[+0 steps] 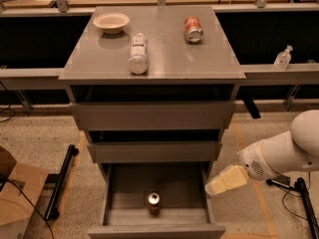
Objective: Pick orange can from bottom drawer and place on counter
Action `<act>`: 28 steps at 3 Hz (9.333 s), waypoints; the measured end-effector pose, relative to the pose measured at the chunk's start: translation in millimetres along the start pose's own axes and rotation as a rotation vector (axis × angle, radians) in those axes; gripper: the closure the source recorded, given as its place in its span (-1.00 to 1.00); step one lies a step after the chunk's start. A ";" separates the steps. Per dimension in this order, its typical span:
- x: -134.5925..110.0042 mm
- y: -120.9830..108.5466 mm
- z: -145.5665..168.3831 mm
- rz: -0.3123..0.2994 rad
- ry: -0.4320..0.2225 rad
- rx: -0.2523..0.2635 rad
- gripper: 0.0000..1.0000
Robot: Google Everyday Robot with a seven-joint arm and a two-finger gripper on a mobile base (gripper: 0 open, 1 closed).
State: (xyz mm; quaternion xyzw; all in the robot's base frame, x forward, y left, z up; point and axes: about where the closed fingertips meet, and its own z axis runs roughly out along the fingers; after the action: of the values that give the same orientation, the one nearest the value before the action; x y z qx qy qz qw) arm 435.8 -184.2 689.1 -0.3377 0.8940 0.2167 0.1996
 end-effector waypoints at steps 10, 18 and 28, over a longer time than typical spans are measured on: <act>24.4 -5.7 345.4 0.205 0.028 -0.254 -1.00; 55.3 -88.3 545.8 0.335 -0.030 -0.150 -1.00; -84.1 -60.4 163.5 0.141 -0.018 -0.160 1.00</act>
Offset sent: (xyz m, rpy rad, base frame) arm 0.0328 0.0574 -0.1625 0.2851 0.2156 -0.2550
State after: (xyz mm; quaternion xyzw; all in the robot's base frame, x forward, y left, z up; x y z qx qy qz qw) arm 570.1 -96.2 581.0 -0.2870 0.8935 0.3040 0.1640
